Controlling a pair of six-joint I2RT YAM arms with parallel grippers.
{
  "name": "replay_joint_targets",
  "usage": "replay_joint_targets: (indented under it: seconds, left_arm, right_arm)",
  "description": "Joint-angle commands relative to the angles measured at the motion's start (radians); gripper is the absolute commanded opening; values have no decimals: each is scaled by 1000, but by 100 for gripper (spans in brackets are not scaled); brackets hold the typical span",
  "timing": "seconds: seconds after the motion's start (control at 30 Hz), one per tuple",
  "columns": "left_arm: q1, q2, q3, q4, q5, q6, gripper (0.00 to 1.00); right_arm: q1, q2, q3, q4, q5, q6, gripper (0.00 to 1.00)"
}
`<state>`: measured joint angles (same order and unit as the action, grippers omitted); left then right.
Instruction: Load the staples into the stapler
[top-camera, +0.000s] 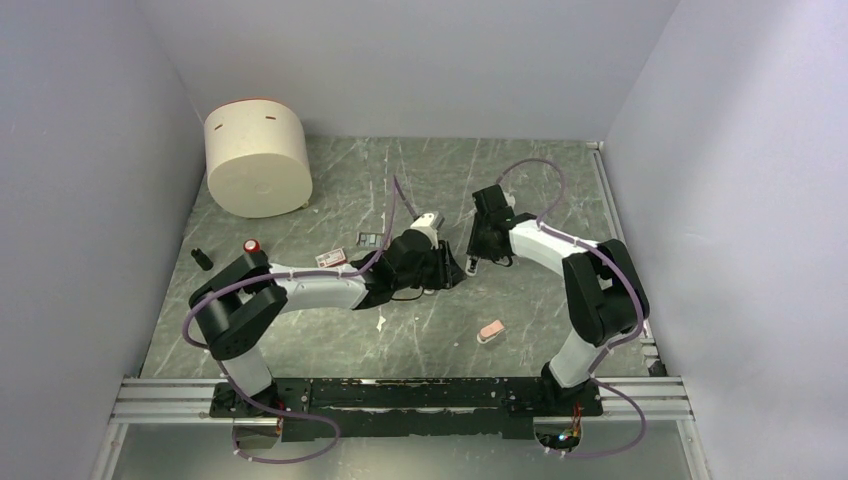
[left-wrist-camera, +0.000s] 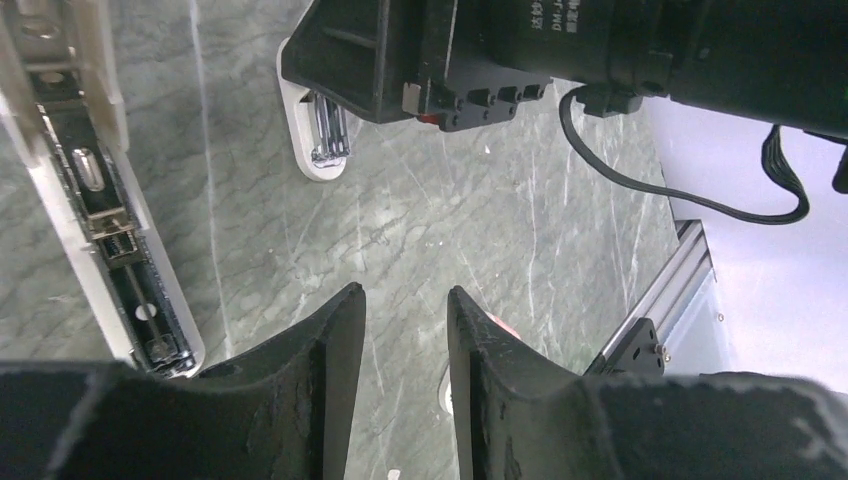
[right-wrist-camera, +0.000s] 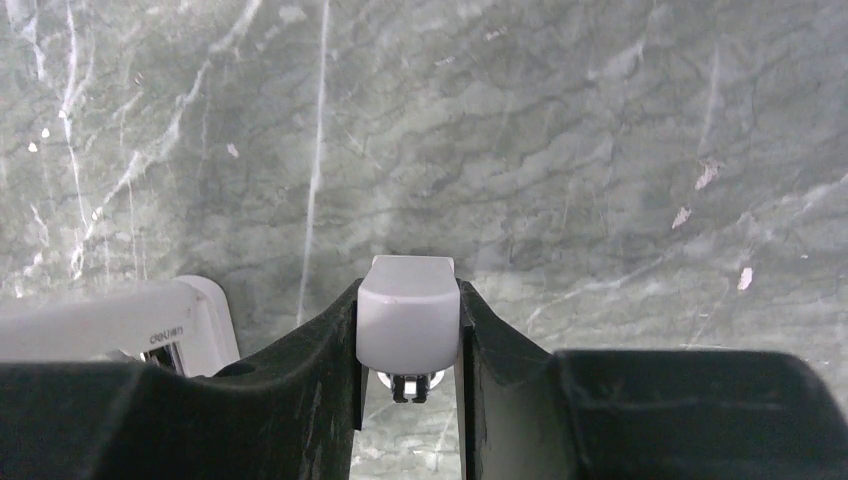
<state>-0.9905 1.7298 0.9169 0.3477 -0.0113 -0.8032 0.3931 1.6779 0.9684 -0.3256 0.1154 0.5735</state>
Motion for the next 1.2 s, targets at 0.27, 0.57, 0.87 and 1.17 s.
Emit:
replay_joint_targets:
  seconds: [0.27, 0.57, 0.87, 1.17]
  left_arm:
    - [10, -72, -6, -86, -111, 48, 41]
    - [16, -78, -18, -87, -113, 46, 41]
    - [18, -132, -66, -24, -103, 81, 41]
    - [18, -204, -138, 59, -132, 89, 41]
  right_arm:
    - [34, 87, 105, -84, 98, -65, 36]
    - [49, 68, 124, -121, 85, -58, 50]
    - [50, -147, 13, -211, 81, 2, 60]
    - [50, -335, -105, -512, 129, 155, 59]
